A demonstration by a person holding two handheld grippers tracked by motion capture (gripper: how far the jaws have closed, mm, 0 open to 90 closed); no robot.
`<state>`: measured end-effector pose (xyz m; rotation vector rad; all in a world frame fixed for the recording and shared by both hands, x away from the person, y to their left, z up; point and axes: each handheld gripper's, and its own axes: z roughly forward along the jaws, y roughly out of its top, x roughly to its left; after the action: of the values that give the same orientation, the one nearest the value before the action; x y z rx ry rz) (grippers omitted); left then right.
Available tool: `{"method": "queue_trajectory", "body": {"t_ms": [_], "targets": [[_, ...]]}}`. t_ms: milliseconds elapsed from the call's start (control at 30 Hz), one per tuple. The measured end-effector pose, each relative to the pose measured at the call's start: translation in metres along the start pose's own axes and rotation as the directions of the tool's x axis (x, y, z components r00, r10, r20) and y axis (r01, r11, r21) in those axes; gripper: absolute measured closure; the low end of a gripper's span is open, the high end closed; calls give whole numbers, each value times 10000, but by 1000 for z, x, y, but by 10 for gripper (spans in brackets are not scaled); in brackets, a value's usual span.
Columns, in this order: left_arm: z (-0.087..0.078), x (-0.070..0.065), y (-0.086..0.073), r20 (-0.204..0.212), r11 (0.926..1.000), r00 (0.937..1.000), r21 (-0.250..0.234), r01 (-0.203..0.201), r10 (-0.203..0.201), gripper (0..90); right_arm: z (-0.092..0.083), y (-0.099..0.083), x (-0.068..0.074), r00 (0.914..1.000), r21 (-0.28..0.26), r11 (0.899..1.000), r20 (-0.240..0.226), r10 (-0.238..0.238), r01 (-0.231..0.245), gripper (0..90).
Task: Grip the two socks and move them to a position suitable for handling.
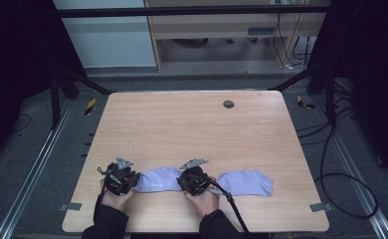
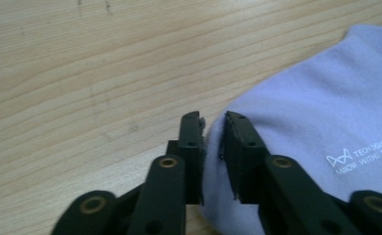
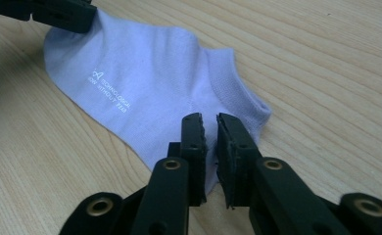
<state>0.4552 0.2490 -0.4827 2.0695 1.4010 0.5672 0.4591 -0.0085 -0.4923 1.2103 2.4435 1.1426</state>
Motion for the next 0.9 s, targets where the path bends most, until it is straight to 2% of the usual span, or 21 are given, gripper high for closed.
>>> {"method": "queue_trajectory", "body": {"t_ms": [167,267,333,467,567,733,900], "targets": [[-14,3,3,167,9967,9995,-755,283,-271,675,-17,3,-7,10000,-724,9974,-39,-3,0,726],[-24,3,5,334,9908,9986,-1277,442,-403,641,-29,5,-14,10000,-1158,9932,1,-90,89,667],[-29,0,7,570,9875,9978,-1514,430,-347,624,-38,5,-20,10000,-1369,9905,33,-79,83,635],[-37,-9,12,930,9823,9957,-1866,147,28,588,-54,4,-31,9995,-1732,9845,202,-228,260,558],[-40,-20,16,1357,9800,9904,-1989,4,271,565,-69,1,-42,9990,-1871,9818,360,-272,335,528],[-39,-41,22,1746,9800,9817,-1946,-412,760,539,-95,-10,-62,9970,-1894,9815,759,-119,262,499],[-37,-60,30,1961,9786,9745,-1934,-703,1088,522,-120,-25,-83,9924,-1975,9803,1201,265,-23,495]]}}
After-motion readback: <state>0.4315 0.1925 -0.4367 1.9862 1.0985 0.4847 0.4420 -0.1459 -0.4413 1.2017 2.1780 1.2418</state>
